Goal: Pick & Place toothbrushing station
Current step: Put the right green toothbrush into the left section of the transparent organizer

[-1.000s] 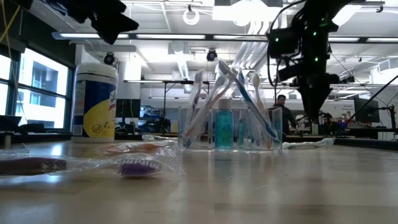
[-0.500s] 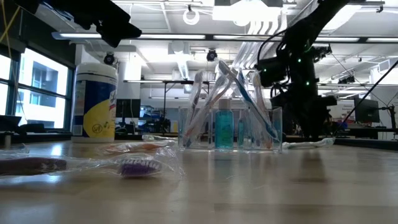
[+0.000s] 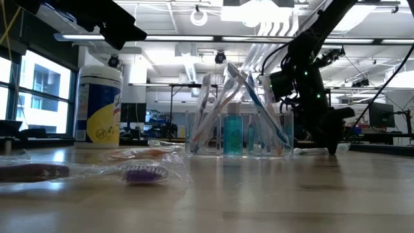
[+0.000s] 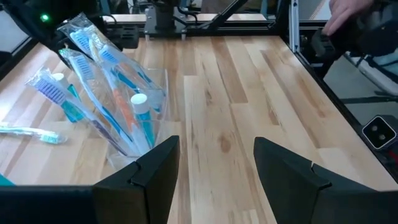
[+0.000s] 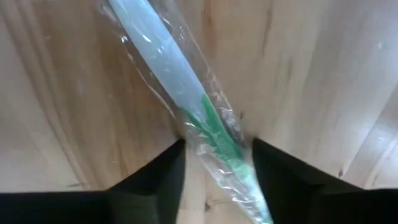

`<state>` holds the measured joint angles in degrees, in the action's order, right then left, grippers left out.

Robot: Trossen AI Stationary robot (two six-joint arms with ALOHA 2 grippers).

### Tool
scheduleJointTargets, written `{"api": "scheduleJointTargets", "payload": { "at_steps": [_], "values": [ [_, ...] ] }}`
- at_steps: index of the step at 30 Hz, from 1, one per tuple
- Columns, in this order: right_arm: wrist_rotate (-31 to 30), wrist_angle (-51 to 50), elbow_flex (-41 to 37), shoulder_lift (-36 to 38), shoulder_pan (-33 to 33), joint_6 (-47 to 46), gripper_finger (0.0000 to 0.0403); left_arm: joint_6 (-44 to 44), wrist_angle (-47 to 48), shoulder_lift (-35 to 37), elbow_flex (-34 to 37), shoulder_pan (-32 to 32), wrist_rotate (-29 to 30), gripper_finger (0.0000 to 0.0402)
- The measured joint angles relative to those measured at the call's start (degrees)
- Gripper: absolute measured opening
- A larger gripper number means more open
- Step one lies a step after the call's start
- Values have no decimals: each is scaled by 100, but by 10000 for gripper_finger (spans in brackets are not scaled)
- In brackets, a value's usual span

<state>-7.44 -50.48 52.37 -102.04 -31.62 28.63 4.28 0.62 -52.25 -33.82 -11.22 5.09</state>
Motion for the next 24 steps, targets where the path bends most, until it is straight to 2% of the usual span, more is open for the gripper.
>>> {"api": "scheduleJointTargets", "payload": {
  "at_steps": [7,10,14,16,21,24],
  "values": [
    [-72,-38,-17,33,127,-225,27,-105,49,-2,0,-2,39,207],
    [-171,-106,-16,33,132,-577,26,-105,47,-2,0,-2,39,207],
    [-864,-537,-41,30,123,-892,5,-103,45,-2,0,-2,39,207],
    [-1015,-648,-78,120,121,-1071,5,-103,48,-2,0,-2,36,207],
    [-1073,-947,-56,769,127,-1484,3,-101,77,-2,0,-2,-38,207],
    [-1388,-1142,-56,1304,229,-1712,3,-100,94,-2,0,-2,-24,207]
  ]
}}
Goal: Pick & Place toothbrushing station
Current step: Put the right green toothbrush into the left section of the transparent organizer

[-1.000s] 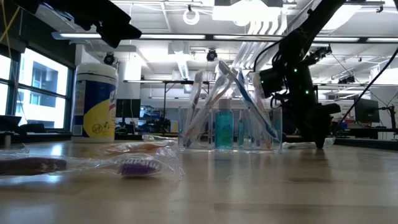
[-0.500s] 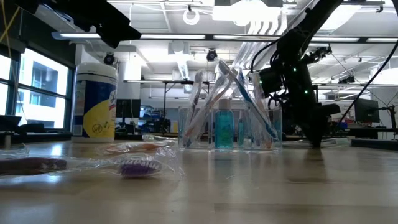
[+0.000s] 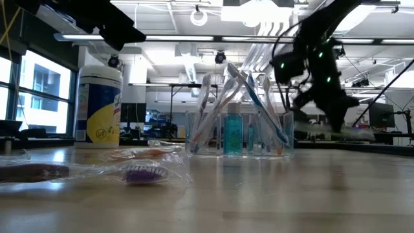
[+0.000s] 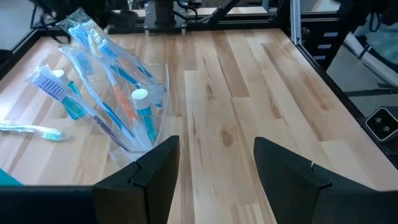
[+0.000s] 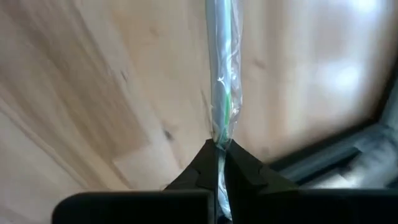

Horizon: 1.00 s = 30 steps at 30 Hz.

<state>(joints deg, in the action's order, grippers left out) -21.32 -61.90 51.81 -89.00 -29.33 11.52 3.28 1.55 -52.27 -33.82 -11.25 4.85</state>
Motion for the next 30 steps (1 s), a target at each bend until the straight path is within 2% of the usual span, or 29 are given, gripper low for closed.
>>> {"api": "scheduleJointTargets", "payload": {
  "at_steps": [8,12,16,22,30],
  "values": [
    [-1007,-559,2,1939,331,-937,3,90,-178,0,2,0,123,207],
    [-1504,-365,9,2916,765,-1025,3,303,-181,0,0,0,122,207],
    [-2186,311,11,3576,1495,-804,3,332,-228,0,0,0,124,207],
    [-3438,2004,11,3806,2784,185,3,366,-562,0,2,0,120,207],
    [-5012,4511,15,3104,4289,2744,3,758,-998,0,4,0,-112,207]
  ]
}}
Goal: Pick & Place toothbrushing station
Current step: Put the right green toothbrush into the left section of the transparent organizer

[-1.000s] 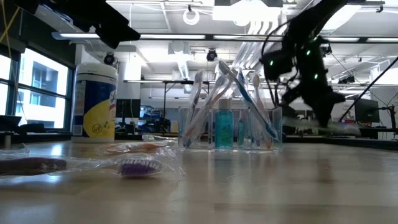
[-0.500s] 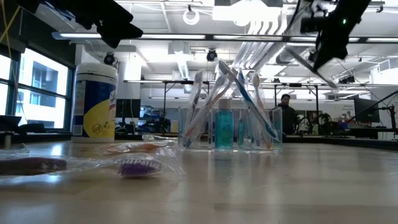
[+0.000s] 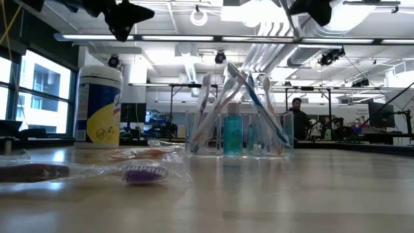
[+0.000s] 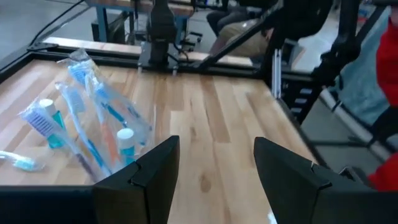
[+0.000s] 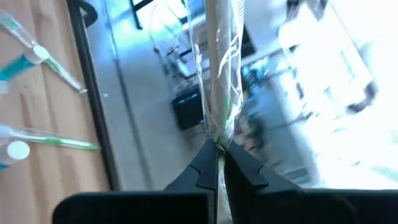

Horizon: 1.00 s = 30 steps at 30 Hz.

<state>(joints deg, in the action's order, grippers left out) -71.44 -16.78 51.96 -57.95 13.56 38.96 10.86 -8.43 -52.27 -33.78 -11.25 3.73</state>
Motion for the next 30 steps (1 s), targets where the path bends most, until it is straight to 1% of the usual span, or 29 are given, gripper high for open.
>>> {"api": "scheduleJointTargets", "payload": {
  "at_steps": [4,6,7,9,12,15,17,19,21,25,28,30],
  "values": [
    [-483,1123,0,-569,438,1248,3,313,-296,0,-3,0,1,207],
    [-534,1703,0,-872,550,1821,3,455,-298,0,-61,0,-55,207],
    [-438,1956,0,-1022,593,2039,3,537,-301,0,-94,0,-109,207],
    [-105,2537,0,-1305,650,2407,3,732,-308,0,-156,0,-189,207],
    [443,3815,0,-1799,684,3171,3,1073,-299,0,-199,0,-192,207],
    [1138,5303,2,-2297,744,4323,4,1302,-308,0,-214,2,-272,207],
    [1551,6205,2,-2584,780,5105,4,1481,-335,2,-216,0,-445,207],
    [1831,6811,4,-2820,790,5919,4,1680,-408,2,-216,0,-734,207],
    [2066,7073,4,-3028,794,6523,4,1904,-527,2,-216,0,-1058,207],
    [2326,7093,4,-3280,785,6894,4,2157,-947,2,-218,0,-1454,207],
    [2506,7109,7,-3485,789,7164,4,2221,-1235,4,-219,0,-1463,207],
    [2710,7139,7,-3615,787,7250,4,2178,-1370,4,-219,2,-1311,207]
  ]
}}
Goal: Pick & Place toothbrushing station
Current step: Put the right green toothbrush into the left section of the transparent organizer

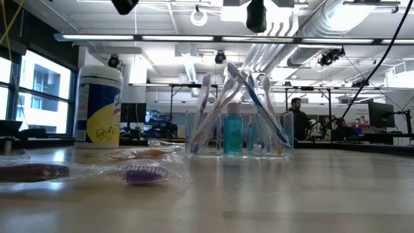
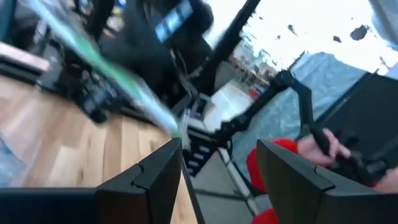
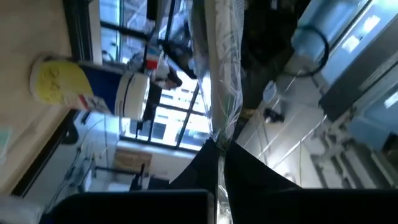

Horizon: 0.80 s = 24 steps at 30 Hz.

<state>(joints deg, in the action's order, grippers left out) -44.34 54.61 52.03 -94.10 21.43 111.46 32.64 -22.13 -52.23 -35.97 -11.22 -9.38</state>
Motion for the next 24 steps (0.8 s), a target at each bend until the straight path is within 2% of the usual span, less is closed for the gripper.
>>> {"api": "scheduleJointTargets", "payload": {
  "at_steps": [5,15,24],
  "values": [
    [310,252,0,-225,-2,284,4,-370,-105,-16,-2,2,555,207],
    [640,442,0,-298,-5,402,4,-388,-396,-467,-2,7,1703,207],
    [697,439,0,-298,-24,390,4,-329,-841,-904,-2,528,1278,207]
  ]
}}
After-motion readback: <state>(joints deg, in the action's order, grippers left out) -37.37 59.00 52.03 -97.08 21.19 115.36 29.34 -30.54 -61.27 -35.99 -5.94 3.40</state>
